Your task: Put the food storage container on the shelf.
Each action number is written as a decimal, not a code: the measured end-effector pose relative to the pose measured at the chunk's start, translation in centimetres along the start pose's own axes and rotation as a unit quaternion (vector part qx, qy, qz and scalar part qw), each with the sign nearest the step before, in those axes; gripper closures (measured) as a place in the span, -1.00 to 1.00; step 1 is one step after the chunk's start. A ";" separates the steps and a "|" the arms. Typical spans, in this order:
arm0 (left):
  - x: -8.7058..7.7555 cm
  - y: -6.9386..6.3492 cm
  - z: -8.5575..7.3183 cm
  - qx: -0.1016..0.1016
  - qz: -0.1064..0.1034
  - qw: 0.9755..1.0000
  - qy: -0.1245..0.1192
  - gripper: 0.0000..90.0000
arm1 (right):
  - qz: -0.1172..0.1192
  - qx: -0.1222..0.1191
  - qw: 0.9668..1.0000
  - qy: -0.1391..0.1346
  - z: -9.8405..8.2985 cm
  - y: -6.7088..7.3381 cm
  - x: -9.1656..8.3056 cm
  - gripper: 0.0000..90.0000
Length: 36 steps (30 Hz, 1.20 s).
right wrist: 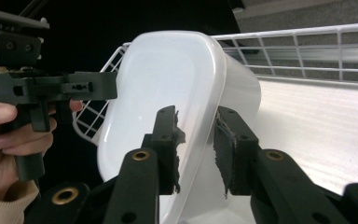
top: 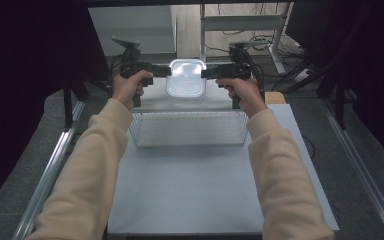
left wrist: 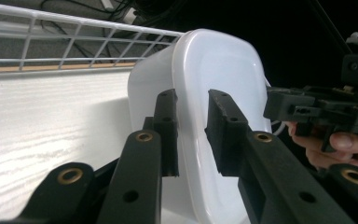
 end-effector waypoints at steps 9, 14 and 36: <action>1.0 1.1 0.2 -0.025 0.005 1.000 0.000 0.56 | 0.024 0.047 0.999 -0.003 0.6 -1.7 1.4 0.44; 1.1 1.3 0.1 -0.023 0.002 1.000 -0.002 0.40 | 0.017 0.038 0.999 -0.009 0.6 -1.9 1.7 0.43; -6.2 -2.3 -12.0 0.149 0.076 0.985 -0.049 -0.33 | -0.028 -0.152 0.986 -0.067 -8.1 1.1 -5.0 -0.25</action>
Point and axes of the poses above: each handheld gripper's, and its own axes: x roughly forward along the jaws, z roughly out of its top, y roughly to its left, the point moved 5 cm from there along x, roughly forward along the jaws, and after that the axes turned 7 degrees about y, right-handed, at the moved point
